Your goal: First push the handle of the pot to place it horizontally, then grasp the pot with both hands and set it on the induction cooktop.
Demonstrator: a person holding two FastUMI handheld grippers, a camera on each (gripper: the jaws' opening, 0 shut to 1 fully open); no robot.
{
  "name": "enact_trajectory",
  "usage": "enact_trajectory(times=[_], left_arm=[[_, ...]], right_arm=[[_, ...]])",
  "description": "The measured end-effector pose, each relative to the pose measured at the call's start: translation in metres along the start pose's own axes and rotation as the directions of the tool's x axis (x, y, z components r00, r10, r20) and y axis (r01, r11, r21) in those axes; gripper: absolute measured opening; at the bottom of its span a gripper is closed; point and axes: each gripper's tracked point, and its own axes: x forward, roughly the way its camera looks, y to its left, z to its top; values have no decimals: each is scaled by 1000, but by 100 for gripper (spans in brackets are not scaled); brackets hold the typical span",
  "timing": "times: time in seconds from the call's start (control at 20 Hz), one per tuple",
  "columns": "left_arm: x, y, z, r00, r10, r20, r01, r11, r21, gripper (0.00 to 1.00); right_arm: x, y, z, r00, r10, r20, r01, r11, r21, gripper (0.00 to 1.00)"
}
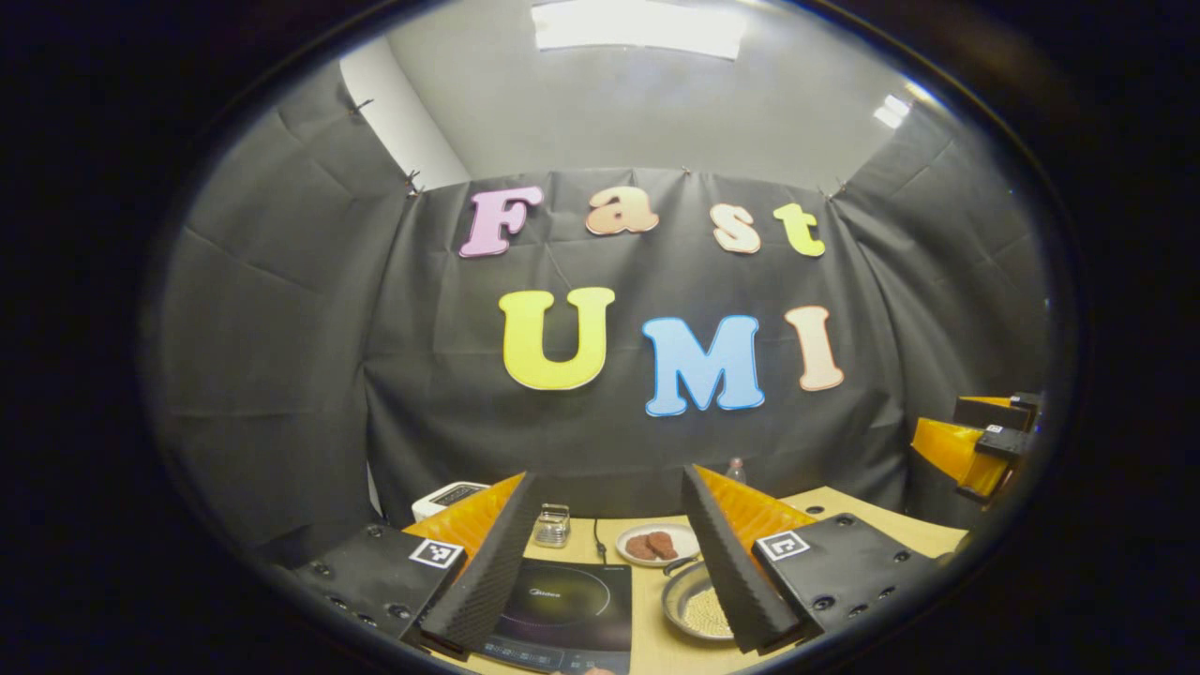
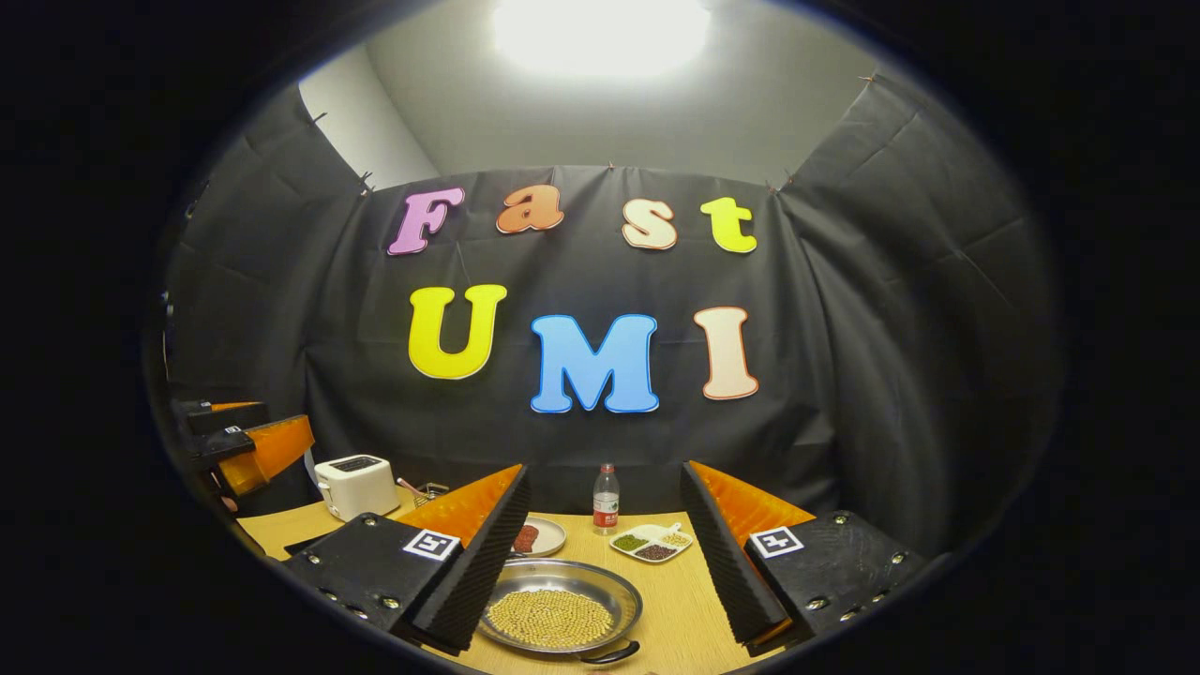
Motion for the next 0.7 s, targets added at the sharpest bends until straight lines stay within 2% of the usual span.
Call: enact_trajectory(times=[0.1,0.2,0.35,0.4,0.45,0.5,0.55,0.6,0.65,0.7], left_arm=[[1,5,-3,1000,-4,1,4,1000,-2,98],[2,10,-3,1000,-6,3,6,1000,4,98],[6,25,-6,1000,-6,8,6,1000,-5,98],[7,32,-9,1000,-8,7,8,1000,-13,98],[9,38,-11,1000,-11,4,11,1000,-20,98],[10,45,-12,1000,-10,4,10,1000,-26,98],[10,53,-13,1000,-6,5,6,999,-31,98],[11,60,-13,1000,-3,11,4,999,-40,100],[11,65,-14,1000,-1,19,2,999,-49,98],[11,72,-14,1000,3,17,-2,999,-50,98]], right_arm=[[1,6,-2,1000,6,-6,-6,1000,-5,96],[2,11,-9,1000,5,-22,-5,1000,-9,92],[2,25,-24,997,10,-75,-11,1000,-2,53],[2,28,-32,995,17,-100,-17,1000,1,52],[1,36,-39,992,39,-120,-38,999,4,42],[4,40,-45,990,43,-135,-43,999,4,38],[-3,55,-49,983,83,-161,-84,996,2,27],[2,50,-53,987,31,-157,-37,999,-36,27],[-5,45,-52,989,17,-148,-27,998,-64,1],[-10,51,-59,985,38,-171,-51,996,-72,1]])
